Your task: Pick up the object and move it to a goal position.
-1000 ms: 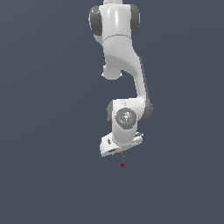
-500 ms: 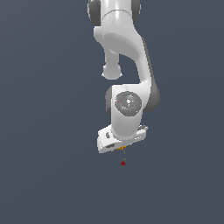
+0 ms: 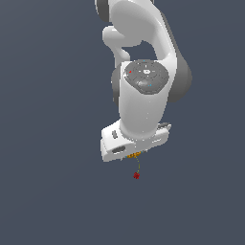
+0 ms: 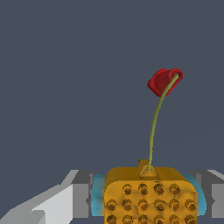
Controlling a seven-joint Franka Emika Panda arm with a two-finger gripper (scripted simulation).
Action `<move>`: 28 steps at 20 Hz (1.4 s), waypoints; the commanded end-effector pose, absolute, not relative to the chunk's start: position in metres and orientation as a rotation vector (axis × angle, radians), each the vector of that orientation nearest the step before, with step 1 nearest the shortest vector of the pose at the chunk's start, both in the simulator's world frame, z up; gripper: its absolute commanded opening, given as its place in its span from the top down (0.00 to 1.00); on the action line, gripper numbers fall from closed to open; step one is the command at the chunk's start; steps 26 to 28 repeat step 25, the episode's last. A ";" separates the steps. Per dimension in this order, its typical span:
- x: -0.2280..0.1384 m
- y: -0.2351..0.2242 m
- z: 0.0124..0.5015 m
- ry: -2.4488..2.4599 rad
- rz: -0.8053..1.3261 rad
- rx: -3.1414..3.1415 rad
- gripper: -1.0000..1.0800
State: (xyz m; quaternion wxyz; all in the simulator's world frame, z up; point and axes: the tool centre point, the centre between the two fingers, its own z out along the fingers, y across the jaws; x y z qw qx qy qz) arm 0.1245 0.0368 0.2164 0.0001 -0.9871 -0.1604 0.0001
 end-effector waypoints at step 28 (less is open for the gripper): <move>0.148 0.033 0.322 -0.504 0.000 -3.101 1.00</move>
